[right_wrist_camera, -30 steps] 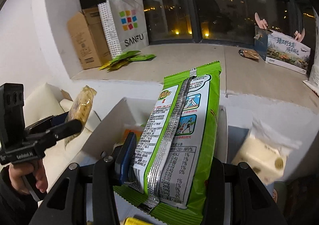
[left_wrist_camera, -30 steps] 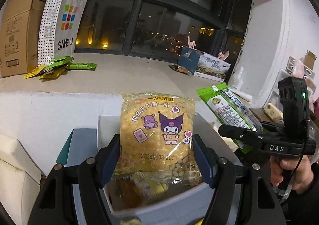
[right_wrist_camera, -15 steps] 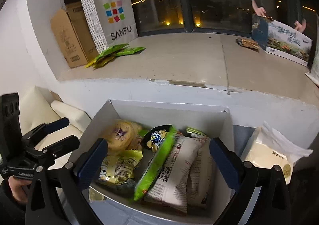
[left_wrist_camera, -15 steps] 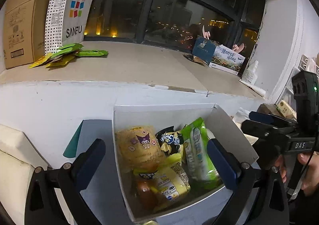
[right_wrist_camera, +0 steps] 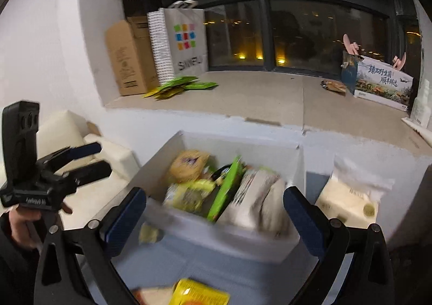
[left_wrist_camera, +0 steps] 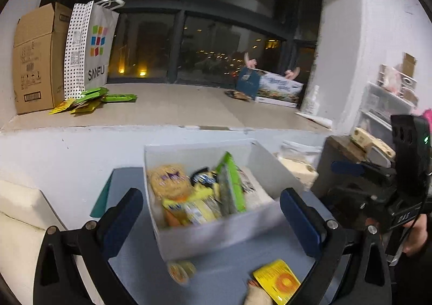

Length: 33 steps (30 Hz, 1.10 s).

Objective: Organize snacks
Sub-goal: 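Withdraw from the box and grasp the yellow sunflower-print bag with the right gripper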

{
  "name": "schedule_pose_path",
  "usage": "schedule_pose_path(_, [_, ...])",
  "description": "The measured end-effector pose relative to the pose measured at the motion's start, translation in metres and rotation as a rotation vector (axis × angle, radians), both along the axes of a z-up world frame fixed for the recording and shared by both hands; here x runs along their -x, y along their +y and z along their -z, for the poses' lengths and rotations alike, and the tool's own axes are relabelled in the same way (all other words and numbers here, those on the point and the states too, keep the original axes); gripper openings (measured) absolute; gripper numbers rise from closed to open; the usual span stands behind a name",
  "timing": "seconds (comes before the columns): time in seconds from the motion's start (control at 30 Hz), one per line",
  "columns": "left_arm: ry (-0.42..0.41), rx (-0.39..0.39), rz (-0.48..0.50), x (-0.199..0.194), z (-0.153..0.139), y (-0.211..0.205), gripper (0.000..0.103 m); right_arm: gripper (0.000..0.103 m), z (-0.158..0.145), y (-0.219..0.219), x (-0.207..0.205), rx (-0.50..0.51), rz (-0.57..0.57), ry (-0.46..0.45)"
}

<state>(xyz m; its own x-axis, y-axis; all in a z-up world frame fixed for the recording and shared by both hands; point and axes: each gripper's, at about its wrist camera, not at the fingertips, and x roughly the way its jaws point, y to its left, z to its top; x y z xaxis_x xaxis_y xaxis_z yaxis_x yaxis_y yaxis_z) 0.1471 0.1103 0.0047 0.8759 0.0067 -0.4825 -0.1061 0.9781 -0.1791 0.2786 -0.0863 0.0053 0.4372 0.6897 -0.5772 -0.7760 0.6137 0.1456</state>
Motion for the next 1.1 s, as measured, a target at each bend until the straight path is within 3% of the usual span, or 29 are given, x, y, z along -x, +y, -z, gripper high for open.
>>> schedule_pose_path(0.1, [-0.009, -0.028, 0.013, 0.030, 0.004, -0.019, 0.103, 0.103, 0.007, -0.024, 0.030, -0.008, -0.015, -0.007])
schedule_pose_path(0.4, [0.055, -0.002, 0.050, 0.111, 0.050, -0.063, 0.103, 0.103, 0.052, -0.099, 0.106, -0.023, 0.051, 0.061])
schedule_pose_path(0.53, [0.092, 0.019, 0.050, 0.125, 0.067, -0.072, 0.103, 0.103, 0.087, -0.112, 0.123, -0.041, 0.074, 0.186])
schedule_pose_path(0.6, [0.091, 0.021, 0.048, 0.129, 0.068, -0.074, 0.103, 0.103, 0.098, -0.110, 0.128, -0.034, 0.061, 0.214])
schedule_pose_path(0.97, [0.063, 0.043, 0.012, 0.141, 0.060, -0.061, 0.103, 0.103, 0.122, -0.057, 0.122, 0.145, 0.034, 0.178])
schedule_pose_path(1.1, [0.066, 0.037, 0.011, 0.144, 0.062, -0.060, 0.103, 0.103, 0.143, -0.030, 0.104, 0.187, 0.019, 0.232])
